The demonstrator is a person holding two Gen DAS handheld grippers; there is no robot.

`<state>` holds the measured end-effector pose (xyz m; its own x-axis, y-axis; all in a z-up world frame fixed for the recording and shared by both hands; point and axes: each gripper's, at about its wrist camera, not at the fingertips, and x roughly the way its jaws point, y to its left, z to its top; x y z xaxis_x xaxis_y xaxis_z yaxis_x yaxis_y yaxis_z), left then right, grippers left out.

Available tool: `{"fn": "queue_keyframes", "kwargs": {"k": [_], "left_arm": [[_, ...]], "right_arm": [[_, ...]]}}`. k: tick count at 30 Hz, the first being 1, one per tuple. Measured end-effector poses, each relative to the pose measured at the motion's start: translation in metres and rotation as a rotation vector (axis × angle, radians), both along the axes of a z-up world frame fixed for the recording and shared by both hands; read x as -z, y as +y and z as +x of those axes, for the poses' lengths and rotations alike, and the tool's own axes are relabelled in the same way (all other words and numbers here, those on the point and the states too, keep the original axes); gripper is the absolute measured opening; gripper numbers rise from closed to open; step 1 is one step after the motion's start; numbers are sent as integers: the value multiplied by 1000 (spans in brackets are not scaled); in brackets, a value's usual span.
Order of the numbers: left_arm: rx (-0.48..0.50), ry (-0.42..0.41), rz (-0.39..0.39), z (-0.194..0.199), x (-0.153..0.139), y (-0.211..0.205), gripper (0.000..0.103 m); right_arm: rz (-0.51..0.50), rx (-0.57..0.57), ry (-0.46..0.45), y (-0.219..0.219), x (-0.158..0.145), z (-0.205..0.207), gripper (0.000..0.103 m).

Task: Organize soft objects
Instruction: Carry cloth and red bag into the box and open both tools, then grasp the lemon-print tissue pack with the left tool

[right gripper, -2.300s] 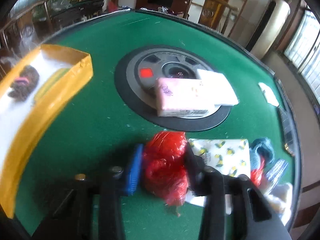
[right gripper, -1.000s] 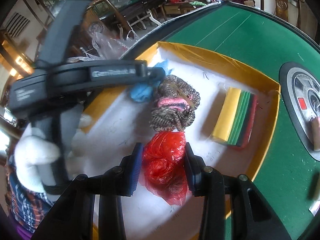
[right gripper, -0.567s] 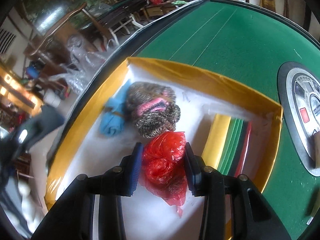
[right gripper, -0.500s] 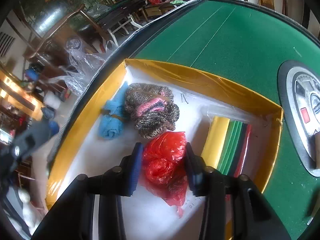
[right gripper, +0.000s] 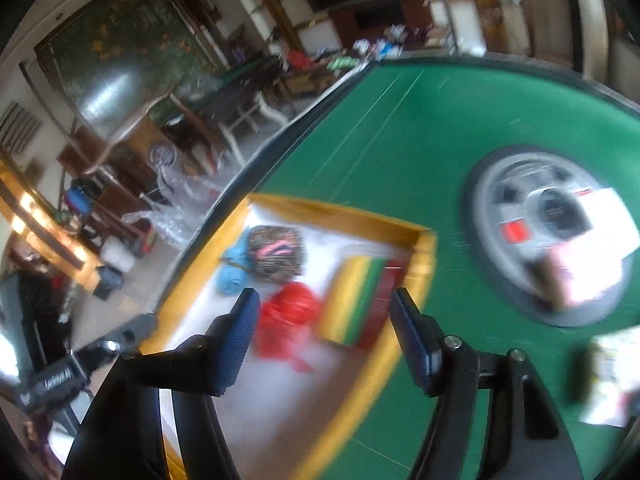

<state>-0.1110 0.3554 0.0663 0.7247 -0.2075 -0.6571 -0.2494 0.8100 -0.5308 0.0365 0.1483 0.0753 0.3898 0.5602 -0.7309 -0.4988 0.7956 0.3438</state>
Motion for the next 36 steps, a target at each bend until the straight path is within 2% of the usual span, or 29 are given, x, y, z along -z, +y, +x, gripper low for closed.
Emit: {"fn": "queue_keyframes", "kwargs": {"k": [4,6,7,8,9,10,12,15,20,26,29,31,36], "left_arm": [[42,-38,16,-8,-9,-29,64],[75,-51,41,-10,-16,-48,65],[105,-60,63,-10,-20,-61,65],[130,-70,77,-10,-25,-72,65],[156,-79,90,-10,-28,-83,66],[179,-88,104,-11,-31,-94,67],[231,-105,139,-11,-36,-122,74],[311,-100,172,-5,-36,-162,74],[452,-31,237,3,-17,-232,74],[530,54,281,14,5,-276,74],[557,79,313,27,6,-290,74],[599,68,372,45,0,-307,74],[719,-41,543,89,-2,-350,74]], "right_arm": [[-24,101,-130,-56,-18,-22,66],[-35,172,-244,-95,-31,-42,66],[-48,205,-299,-110,-38,-51,69],[-69,251,-370,-130,-44,-65,80],[-87,298,-432,-147,-49,-77,87],[-98,342,-476,-163,-51,-86,99],[-116,394,-506,-188,-52,-96,102],[-154,455,-427,-225,-39,-93,102],[-99,520,-301,-276,-4,-95,102],[-31,579,-245,-313,18,-95,102],[22,588,-220,-325,22,-94,102],[34,578,-206,-327,26,-94,102],[43,547,-179,-325,34,-94,102]]}}
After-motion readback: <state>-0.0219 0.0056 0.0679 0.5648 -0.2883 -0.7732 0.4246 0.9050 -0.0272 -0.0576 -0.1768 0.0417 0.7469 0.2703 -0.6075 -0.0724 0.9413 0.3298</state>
